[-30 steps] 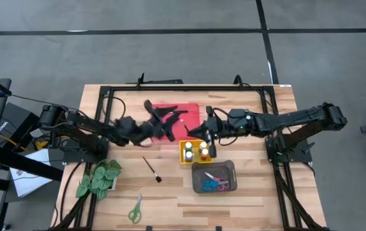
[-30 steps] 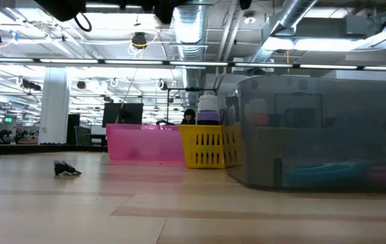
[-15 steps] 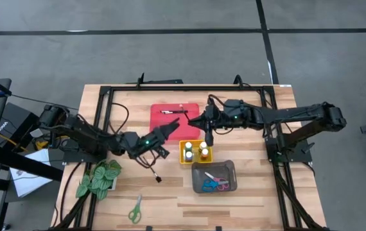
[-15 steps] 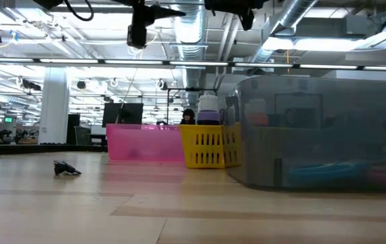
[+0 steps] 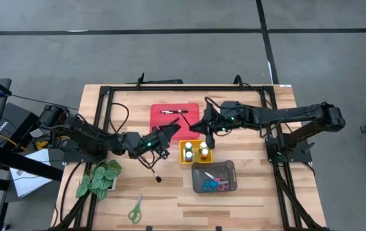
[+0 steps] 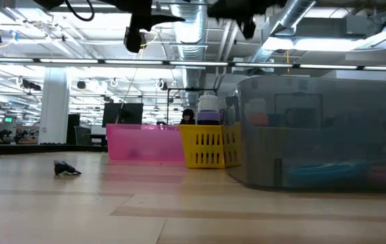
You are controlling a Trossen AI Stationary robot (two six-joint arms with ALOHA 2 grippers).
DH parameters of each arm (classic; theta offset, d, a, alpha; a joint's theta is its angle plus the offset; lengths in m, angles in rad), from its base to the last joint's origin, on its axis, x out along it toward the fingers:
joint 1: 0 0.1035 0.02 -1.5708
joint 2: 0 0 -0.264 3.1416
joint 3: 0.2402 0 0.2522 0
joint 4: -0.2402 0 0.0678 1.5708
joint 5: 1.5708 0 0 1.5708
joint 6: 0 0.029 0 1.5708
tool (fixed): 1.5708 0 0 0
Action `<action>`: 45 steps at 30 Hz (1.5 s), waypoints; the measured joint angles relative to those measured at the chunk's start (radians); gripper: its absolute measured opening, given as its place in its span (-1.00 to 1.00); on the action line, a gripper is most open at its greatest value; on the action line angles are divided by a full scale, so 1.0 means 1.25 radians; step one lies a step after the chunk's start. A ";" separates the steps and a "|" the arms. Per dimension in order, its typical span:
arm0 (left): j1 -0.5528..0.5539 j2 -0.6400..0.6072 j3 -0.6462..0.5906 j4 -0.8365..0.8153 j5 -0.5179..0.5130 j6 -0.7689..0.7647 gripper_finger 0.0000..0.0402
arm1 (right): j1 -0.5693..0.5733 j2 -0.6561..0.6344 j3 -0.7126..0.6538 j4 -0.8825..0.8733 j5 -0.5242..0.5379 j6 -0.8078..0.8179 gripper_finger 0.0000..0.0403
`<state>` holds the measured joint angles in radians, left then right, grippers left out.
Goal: Pick & Place Paint Supplies
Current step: Put the eyeshadow brush into the red bin
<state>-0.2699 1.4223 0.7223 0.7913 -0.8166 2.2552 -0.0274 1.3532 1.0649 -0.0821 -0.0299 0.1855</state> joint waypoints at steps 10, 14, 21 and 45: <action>0.002 0.000 0.000 -0.001 0.012 0.020 -0.40 | -0.027 0.059 0.006 0.004 -0.055 0.041 -0.97; 0.011 0.000 0.001 -0.023 0.030 0.015 -0.42 | -0.028 0.093 0.031 -0.006 -0.064 0.040 -0.97; 0.013 0.000 0.001 -0.028 0.023 0.012 -0.42 | -0.027 0.113 0.084 -0.045 -0.083 0.021 -0.97; 0.033 0.000 0.000 0.034 0.033 0.012 -0.55 | -0.019 0.113 0.085 -0.041 -0.083 0.014 -0.97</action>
<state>-0.2287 1.4220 0.7227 0.8333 -0.7754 2.2700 -0.0506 1.4940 1.1717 -0.1337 -0.1334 0.2024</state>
